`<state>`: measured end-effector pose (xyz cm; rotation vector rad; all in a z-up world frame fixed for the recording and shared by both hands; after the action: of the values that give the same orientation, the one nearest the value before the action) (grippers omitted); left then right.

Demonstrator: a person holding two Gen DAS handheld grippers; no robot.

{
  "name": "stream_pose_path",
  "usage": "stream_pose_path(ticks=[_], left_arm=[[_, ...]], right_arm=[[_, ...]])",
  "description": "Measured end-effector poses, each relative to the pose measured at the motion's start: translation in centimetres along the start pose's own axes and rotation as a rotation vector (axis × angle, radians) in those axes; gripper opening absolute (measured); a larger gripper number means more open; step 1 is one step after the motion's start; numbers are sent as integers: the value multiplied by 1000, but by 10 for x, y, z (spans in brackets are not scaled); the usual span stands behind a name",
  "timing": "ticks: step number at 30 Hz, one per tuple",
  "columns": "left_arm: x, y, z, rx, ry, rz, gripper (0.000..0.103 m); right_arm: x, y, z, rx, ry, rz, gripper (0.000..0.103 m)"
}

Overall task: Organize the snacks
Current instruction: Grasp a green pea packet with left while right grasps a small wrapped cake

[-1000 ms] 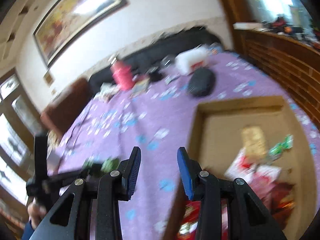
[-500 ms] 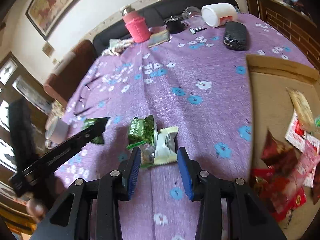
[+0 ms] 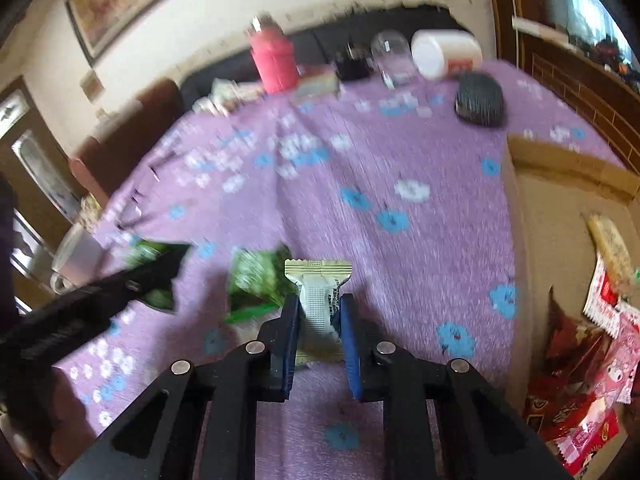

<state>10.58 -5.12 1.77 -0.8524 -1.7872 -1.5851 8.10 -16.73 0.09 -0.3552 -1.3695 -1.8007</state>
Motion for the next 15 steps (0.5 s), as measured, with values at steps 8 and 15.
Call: stream_pose_path(ticks=[8, 15], left_arm=[[7, -3, -17, -58, -14, -47, 30], [20, -6, -30, -122, 2, -125, 30]], right_arm=[[19, 3, 0, -23, 51, -87, 22], [25, 6, 4, -21, 66, -118, 22]])
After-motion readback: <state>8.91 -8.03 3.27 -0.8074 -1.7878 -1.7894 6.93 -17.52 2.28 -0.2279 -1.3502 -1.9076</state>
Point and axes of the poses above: each gripper's, at about its wrist camera, not at the fingertips, and x roughly against the way its jaws point, z to its left, y to its top, the point moved 4 cm from there along -x, roughly the way its jaws point, and after that the axes turned 11 degrees about y, right-handed, at the moved point
